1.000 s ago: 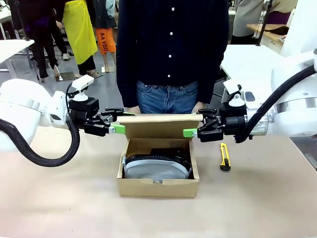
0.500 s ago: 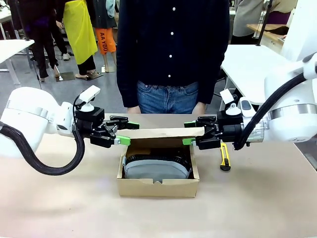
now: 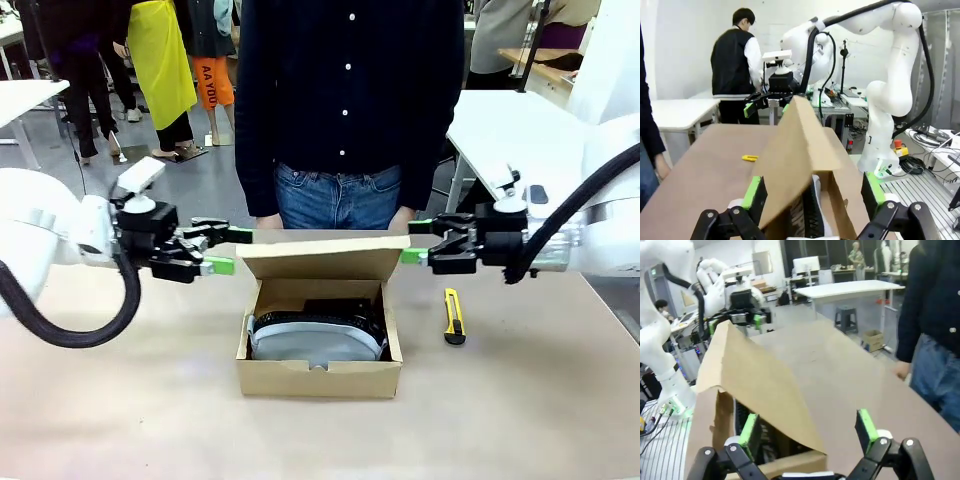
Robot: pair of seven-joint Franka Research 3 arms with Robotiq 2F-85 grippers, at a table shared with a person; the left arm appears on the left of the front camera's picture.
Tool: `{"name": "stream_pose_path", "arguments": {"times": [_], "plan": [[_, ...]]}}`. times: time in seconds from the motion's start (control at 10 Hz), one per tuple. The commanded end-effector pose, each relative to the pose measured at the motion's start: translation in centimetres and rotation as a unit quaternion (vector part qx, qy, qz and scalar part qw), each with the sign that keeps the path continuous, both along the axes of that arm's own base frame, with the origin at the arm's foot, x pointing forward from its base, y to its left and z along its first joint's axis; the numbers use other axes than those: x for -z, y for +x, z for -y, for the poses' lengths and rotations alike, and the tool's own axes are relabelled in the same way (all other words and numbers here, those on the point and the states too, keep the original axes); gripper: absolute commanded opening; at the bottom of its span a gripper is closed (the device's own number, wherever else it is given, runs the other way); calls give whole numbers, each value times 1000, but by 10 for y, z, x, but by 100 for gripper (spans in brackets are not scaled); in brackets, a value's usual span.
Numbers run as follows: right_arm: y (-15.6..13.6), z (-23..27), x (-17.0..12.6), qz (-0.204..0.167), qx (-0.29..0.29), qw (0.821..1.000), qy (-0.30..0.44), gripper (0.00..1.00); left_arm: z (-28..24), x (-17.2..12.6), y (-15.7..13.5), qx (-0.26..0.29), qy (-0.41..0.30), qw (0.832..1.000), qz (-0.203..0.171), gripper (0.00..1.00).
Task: Pack the items into the box.
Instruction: Close the Mailer Box.
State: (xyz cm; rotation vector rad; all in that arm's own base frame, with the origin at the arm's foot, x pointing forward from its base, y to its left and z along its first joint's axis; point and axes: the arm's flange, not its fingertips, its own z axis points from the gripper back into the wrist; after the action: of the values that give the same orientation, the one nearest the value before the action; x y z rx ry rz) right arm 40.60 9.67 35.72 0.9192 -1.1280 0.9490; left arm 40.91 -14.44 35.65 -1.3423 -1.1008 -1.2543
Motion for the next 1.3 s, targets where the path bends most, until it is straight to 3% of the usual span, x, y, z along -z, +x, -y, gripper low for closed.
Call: {"name": "stream_pose_path", "arguments": {"times": [0.0, 0.2, 0.6, 0.8, 0.9, 1.2], "plan": [[-76, 37, -8, 20, 21, 999, 13, 100, -33, -16, -31, -4, -29, 999, 38, 100], [-79, 54, -22, 35, 48, 997, 51, 100, -64, -31, -43, -58, -49, 995, 69, 100], [-71, 29, -22, 31, 55, 997, 49, 100, -55, -29, -29, -85, -78, 991, 65, 100], [-69, -8, -19, 34, 9, 999, 16, 100, -26, -24, -23, -65, -56, 994, 68, 100], [-69, -31, -13, 36, -41, 998, -9, 100, 1, -18, -20, -34, -31, 998, 53, 100], [-71, -78, 15, 19, -130, 988, -80, 100, 62, 3, -16, 2, 61, 996, 60, 100]]}}
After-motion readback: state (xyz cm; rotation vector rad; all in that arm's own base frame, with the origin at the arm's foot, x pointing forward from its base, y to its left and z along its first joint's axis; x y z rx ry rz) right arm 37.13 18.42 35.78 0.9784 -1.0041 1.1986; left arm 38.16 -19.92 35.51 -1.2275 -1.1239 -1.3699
